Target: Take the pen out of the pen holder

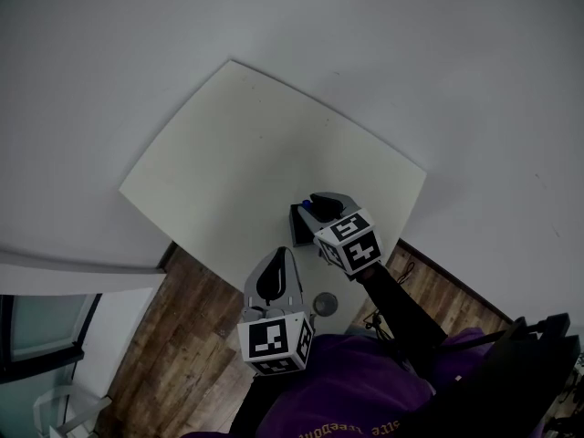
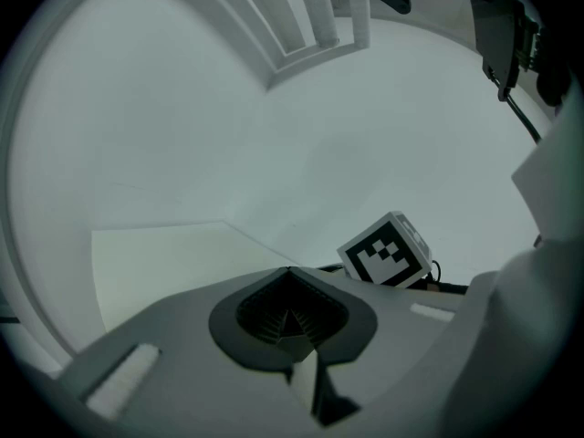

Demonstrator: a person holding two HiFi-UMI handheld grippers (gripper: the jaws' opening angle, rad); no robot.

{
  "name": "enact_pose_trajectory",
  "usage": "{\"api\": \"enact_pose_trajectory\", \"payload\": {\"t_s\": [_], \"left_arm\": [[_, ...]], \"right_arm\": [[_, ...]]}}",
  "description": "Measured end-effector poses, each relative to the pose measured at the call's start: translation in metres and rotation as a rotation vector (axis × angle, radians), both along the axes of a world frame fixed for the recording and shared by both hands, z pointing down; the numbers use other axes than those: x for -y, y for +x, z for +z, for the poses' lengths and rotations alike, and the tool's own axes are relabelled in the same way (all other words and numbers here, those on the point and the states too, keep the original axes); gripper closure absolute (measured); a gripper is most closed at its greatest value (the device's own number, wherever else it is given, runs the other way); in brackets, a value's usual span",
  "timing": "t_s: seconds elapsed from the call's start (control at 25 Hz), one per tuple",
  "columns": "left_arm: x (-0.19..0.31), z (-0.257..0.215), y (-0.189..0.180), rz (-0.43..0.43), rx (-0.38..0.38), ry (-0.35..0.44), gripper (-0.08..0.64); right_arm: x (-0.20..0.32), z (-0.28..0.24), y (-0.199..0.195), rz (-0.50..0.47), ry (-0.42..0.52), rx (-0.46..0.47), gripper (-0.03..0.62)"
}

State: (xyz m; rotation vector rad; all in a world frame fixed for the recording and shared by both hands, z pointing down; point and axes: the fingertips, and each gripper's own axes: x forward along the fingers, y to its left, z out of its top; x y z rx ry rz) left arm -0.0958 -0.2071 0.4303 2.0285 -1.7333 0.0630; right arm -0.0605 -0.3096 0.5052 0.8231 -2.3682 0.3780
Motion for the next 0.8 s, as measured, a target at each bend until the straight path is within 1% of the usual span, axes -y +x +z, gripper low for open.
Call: {"api": "enact_pose_trajectory", "payload": {"t_s": [0.16, 0.8], "left_arm": [[0.002, 0.001, -0.004, -0.015, -0.003, -0.003, 0.552], [0.004, 0.003, -0.005, -0.018, -0.004, 0.001, 0.552]], "right_arm": [[0.001, 0.007, 0.0, -0.008, -0.015, -0.033, 0.48], [-0.002, 0.021, -0.003, -0.035, -0.044, -0.09, 0.482]]}}
